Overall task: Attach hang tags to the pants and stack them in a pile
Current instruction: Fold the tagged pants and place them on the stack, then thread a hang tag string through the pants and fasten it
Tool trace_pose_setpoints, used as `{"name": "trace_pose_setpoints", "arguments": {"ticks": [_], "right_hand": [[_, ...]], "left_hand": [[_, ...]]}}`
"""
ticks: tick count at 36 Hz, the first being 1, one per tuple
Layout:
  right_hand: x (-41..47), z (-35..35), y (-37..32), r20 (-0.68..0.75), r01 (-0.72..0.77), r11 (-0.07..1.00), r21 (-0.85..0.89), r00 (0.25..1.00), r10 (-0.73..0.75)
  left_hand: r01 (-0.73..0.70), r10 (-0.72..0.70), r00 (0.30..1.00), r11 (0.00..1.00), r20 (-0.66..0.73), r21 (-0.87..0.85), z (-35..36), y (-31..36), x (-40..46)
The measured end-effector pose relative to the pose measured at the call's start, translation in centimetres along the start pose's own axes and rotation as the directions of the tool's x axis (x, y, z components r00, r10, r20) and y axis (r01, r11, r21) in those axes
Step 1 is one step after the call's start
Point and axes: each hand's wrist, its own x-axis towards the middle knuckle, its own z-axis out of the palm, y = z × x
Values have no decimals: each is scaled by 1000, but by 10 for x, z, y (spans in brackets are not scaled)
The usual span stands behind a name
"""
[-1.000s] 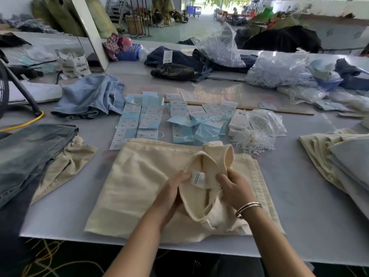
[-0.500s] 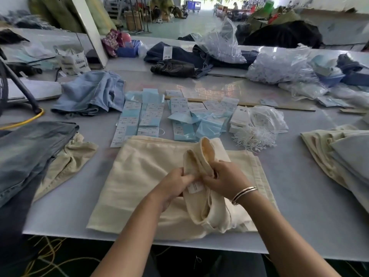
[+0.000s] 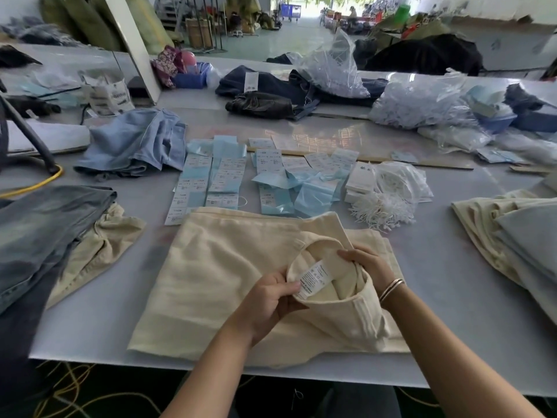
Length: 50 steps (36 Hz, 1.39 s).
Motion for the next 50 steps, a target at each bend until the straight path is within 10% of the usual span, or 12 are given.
{"name": "trace_pose_setpoints", "arguments": {"ticks": [7, 12, 14, 16, 20, 22, 26, 32, 38, 50], "right_hand": [[-1, -14, -12, -87, 17, 997, 72, 996, -11], [-13, -67, -39, -144, 5, 961, 277, 989, 37], [-15, -95, -37, -93, 0, 988, 153, 996, 14], [-18, -127, -37, -358, -104, 981, -167, 933, 38], [-22, -187, -32, -579, -378, 829, -413, 811, 81], [-21, -203, -30, -631, -422, 787, -450, 774, 54], [6, -210, -50, -683, -337, 804, -490, 721, -114], [87, -152, -82, -291, -99, 362, -927, 797, -529], [188, -99, -87, -70, -124, -106, -987, 909, -412], [238, -110, -64, -53, -200, -375, -905, 929, -366]], "left_hand": [[-32, 31, 998, 999, 45, 10, 1, 6, 15], [-45, 99, 991, 872, -86, 488, -1, 17, 47], [-18, 147, 979, 750, -139, 661, -6, 16, 64], [24, 170, 975, 565, -145, 825, -11, 14, 80], [93, 211, 975, -104, -69, 990, -15, -4, 107], [153, 200, 974, -241, -105, 958, -13, -18, 111], [202, 278, 952, -254, -129, 946, -11, -36, 113], [195, 321, 941, -265, -105, 944, -17, -39, 115], [193, 363, 927, -239, -97, 952, -19, -40, 116], [192, 472, 879, -229, -64, 954, -5, -30, 107]]}}
